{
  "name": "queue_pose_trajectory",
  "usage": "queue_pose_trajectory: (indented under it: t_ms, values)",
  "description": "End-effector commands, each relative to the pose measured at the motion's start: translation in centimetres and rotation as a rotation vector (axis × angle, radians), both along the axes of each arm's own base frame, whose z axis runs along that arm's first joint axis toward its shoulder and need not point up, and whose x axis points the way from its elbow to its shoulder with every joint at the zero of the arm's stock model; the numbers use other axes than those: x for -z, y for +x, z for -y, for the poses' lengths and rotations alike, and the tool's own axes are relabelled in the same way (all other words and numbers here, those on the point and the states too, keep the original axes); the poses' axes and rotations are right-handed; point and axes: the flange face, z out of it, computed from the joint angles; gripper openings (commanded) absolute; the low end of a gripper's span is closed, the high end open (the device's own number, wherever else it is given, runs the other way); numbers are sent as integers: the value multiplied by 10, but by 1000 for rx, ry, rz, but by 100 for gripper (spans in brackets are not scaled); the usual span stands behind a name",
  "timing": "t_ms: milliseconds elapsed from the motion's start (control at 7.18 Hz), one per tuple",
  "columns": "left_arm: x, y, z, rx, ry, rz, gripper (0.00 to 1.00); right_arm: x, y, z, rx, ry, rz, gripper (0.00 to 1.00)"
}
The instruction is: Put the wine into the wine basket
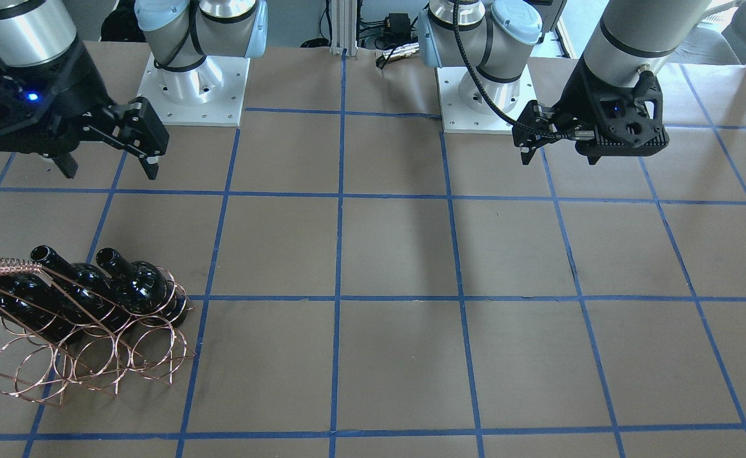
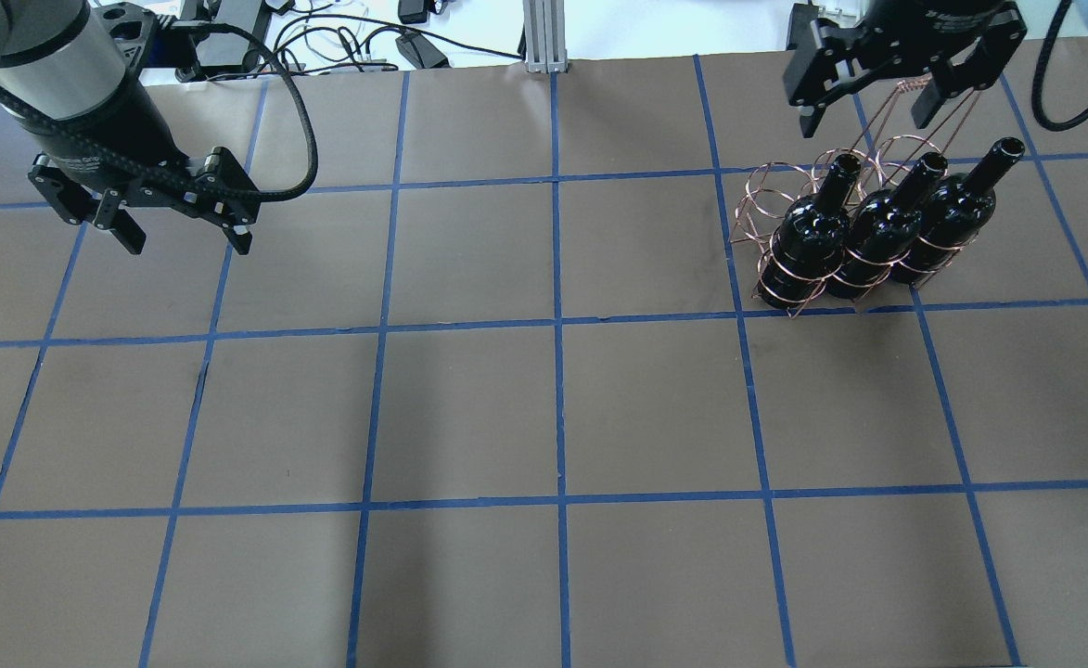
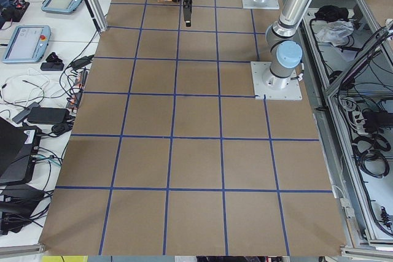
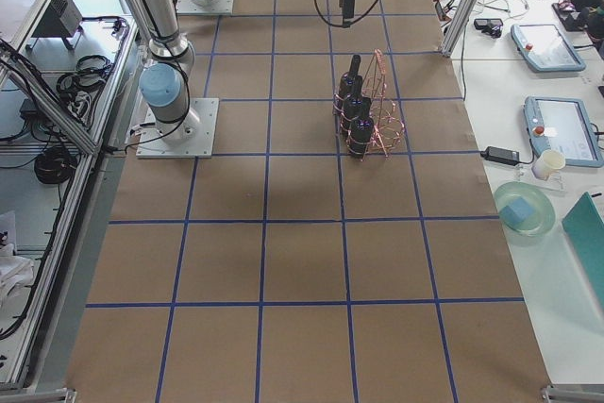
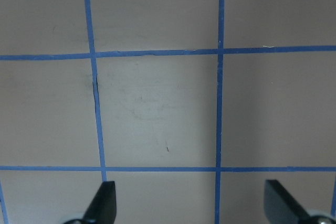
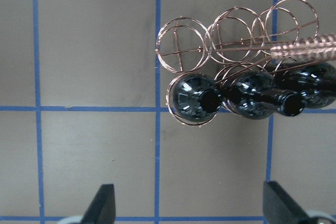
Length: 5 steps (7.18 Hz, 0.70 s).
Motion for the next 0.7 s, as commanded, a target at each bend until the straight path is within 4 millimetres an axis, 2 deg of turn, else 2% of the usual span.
queue_pose_trajectory:
  t_ms: [0, 418, 557]
  values:
    - [3, -4, 1, 2, 2, -10, 100, 10, 17, -10, 25, 23, -21, 99]
    - [-5, -6, -1, 7, -30, -6, 100, 7, 15, -10, 26, 15, -7, 97]
    - [-12, -7, -6, 9, -44, -9, 100, 1, 13, -17, 17, 15, -8, 97]
